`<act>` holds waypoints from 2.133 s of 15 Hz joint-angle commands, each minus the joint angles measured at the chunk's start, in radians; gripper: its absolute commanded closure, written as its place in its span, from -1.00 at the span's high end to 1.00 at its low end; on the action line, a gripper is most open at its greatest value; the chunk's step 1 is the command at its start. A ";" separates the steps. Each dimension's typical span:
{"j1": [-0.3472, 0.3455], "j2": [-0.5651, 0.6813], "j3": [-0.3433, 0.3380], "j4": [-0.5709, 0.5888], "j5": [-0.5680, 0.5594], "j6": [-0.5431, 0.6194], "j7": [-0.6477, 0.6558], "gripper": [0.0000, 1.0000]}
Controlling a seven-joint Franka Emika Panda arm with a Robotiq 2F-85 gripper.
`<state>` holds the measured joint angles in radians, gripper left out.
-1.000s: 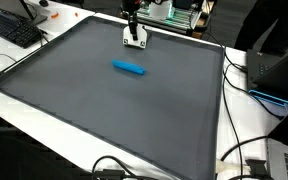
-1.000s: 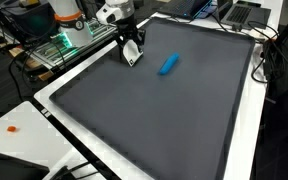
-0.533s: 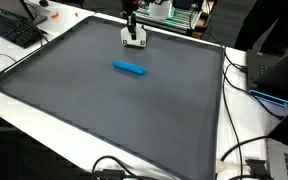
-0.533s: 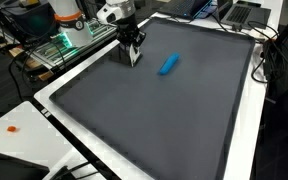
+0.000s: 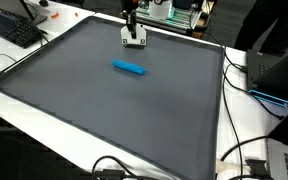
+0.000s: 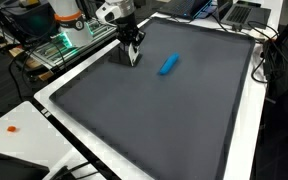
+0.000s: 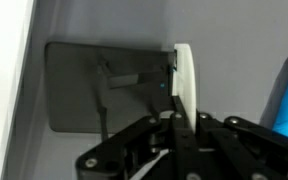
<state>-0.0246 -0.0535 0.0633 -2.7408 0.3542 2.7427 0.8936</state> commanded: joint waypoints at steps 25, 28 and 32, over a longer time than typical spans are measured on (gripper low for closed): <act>0.110 0.193 0.032 0.593 -0.175 -0.526 -0.617 -0.98; 0.112 0.179 0.029 0.573 -0.159 -0.499 -0.604 -0.92; 0.112 0.178 0.029 0.575 -0.159 -0.498 -0.603 -0.92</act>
<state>0.0807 0.1249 0.0995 -2.1676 0.1941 2.2475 0.2906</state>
